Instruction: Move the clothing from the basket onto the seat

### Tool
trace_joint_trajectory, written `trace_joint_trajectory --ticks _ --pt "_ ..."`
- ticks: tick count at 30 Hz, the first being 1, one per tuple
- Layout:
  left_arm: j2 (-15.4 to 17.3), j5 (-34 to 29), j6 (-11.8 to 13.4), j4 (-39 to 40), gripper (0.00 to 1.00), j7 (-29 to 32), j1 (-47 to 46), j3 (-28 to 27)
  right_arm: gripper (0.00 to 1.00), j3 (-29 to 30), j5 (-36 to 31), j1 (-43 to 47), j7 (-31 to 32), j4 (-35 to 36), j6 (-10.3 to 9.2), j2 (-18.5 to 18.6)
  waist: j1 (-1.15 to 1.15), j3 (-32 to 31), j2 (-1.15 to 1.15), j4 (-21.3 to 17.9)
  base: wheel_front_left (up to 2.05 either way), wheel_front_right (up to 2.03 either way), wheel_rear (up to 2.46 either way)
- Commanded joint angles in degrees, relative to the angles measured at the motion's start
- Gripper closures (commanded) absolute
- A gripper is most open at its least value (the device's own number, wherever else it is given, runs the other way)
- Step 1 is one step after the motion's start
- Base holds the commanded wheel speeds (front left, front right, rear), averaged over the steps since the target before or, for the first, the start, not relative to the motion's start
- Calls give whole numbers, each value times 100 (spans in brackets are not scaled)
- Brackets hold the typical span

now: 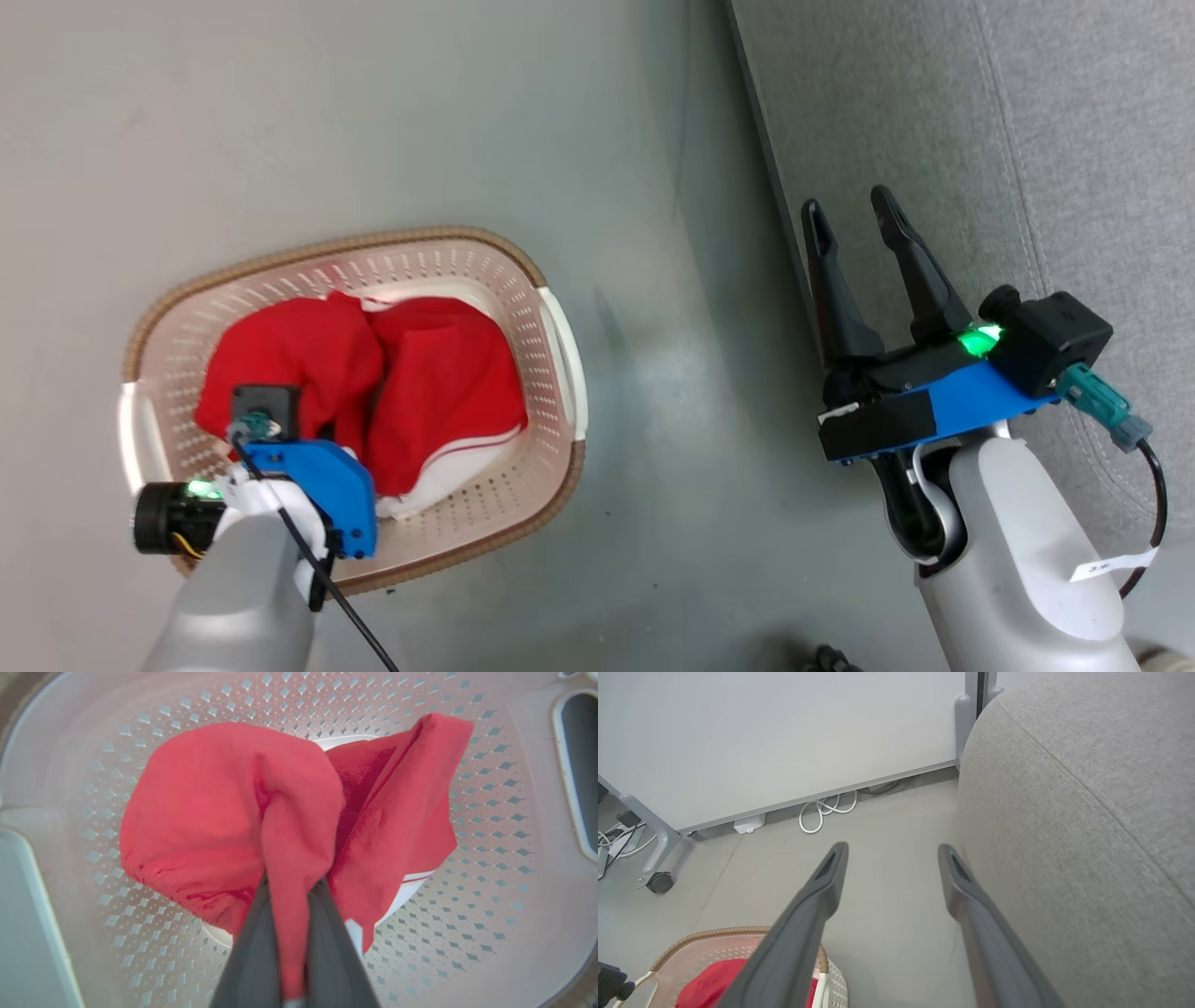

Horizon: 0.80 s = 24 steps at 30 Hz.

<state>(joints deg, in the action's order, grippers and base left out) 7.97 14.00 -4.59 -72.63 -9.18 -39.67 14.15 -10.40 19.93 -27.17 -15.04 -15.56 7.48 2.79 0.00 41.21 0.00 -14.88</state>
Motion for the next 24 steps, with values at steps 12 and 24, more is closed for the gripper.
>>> trace_joint_trajectory --ticks 12,24 --pt "-443 -78 -222 -67 100 -286 461 538 0 374 -815 639 -19 -694 3 20 0 -1808 0 819 0 0 0" --pt "-513 61 -300 565 100 -374 847 1693 0 494 -1003 1355 275 -854 3 21 0 -3110 0 1219 0 0 0"
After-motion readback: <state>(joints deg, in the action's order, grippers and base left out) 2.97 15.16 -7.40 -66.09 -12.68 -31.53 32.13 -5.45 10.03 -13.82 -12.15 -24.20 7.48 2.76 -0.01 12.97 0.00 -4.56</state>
